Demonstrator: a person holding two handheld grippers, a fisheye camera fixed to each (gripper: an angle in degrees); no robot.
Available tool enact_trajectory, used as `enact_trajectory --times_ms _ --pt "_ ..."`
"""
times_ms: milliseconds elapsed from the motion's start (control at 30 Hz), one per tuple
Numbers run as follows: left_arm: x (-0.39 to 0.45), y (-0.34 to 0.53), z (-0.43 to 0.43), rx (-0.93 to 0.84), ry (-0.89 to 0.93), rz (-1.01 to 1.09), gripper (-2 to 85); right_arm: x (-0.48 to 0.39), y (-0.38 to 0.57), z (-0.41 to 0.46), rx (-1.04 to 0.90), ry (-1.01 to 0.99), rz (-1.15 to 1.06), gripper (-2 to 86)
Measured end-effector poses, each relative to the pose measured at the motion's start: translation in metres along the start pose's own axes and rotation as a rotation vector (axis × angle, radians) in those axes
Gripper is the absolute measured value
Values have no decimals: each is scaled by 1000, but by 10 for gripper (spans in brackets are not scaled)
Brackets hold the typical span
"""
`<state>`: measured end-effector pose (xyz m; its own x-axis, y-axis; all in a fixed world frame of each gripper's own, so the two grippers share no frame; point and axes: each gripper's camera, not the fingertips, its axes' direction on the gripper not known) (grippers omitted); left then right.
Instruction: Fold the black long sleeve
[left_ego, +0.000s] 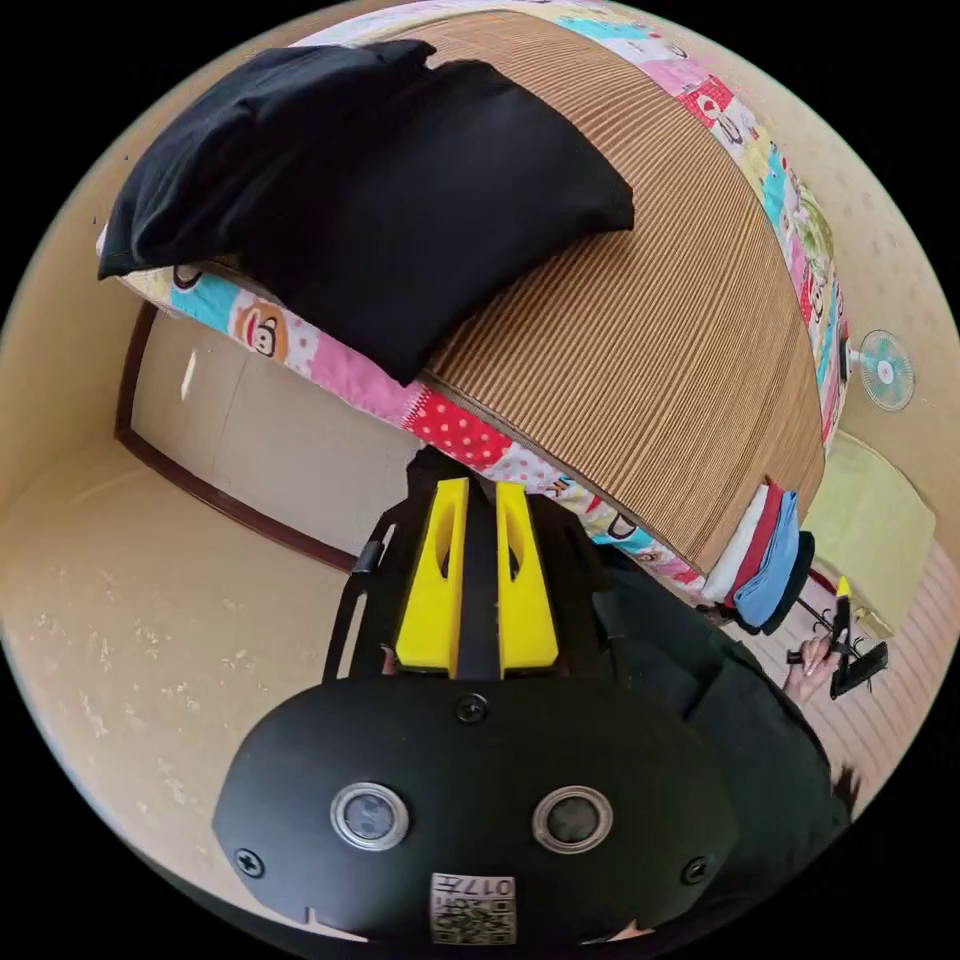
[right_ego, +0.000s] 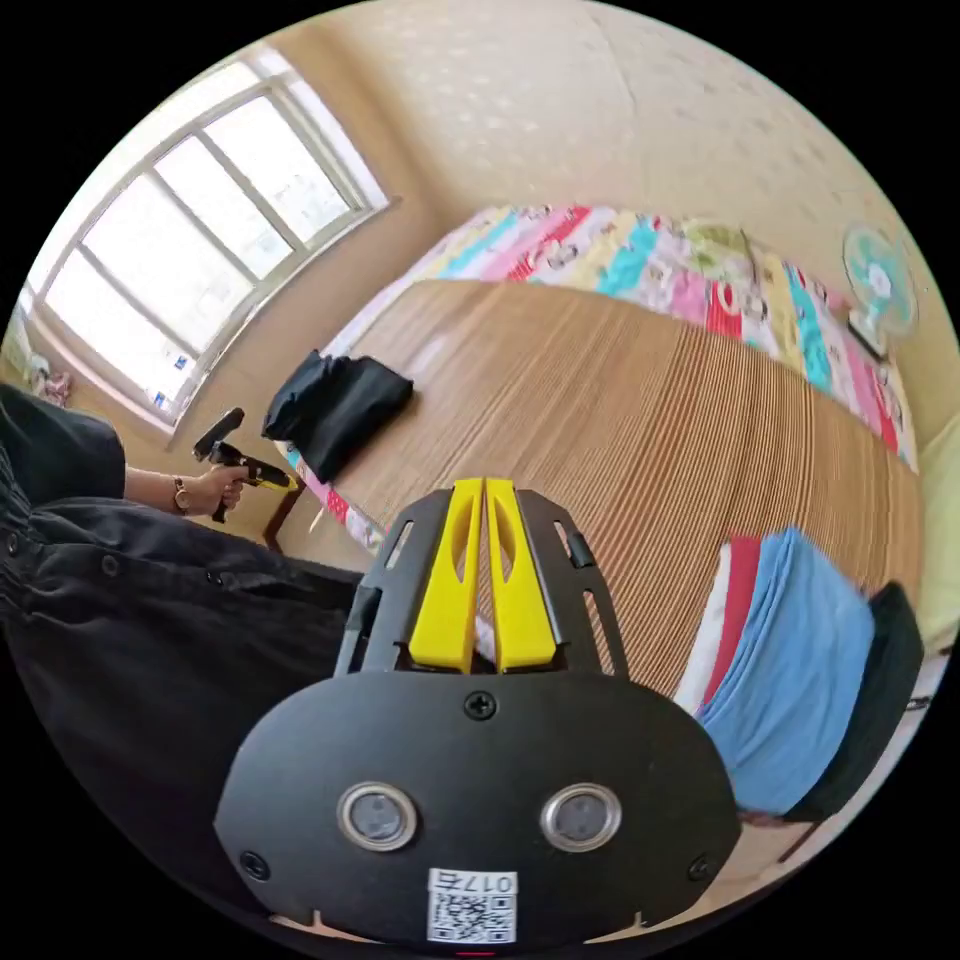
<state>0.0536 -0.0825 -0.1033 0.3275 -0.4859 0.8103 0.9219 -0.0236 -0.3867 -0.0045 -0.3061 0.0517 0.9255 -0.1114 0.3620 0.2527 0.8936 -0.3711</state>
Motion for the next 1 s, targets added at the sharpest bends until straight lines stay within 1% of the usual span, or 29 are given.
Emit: enact_trajectory --times_ms 33,67,133,167,200,233,267,333,433,500,667,833,933,1000 --pt "-9 13 -1 28 -15 10 53 -23 -10 -26 164 60 -32 3" --pt "-17 25 1 50 -26 21 49 -33 -13 -39 246 79 -43 3" --pt "-29 41 9 87 -30 24 39 -64 -10 -77 524 114 -30 2" --pt "-39 49 15 116 -18 17 32 -69 -7 -82 577 105 -23 2" --pt "-44 52 17 132 -9 12 28 -77 1 -87 671 50 -16 2" --pt "-55 57 20 166 14 -4 21 -79 7 -84 727 -46 -24 2" --pt "-67 58 21 194 40 -13 16 -79 10 -81 734 -102 -29 2" --pt "-83 55 16 226 62 -3 14 -78 16 -63 678 -255 2 3" --pt "-108 43 -7 306 46 27 19 -94 25 -43 614 -345 -27 4" --pt "-123 34 -20 354 51 42 29 -106 30 -34 592 -354 -23 4" --pt "-168 -22 -34 396 46 25 79 -137 45 -25 560 -327 77 3" --pt "-204 -93 -52 471 76 5 99 -164 77 -38 470 -162 184 3" --pt "-221 -142 -54 478 114 13 110 -172 94 -48 416 -97 265 4" --pt "-227 -168 -49 471 105 25 115 -175 101 -52 388 -75 310 4"
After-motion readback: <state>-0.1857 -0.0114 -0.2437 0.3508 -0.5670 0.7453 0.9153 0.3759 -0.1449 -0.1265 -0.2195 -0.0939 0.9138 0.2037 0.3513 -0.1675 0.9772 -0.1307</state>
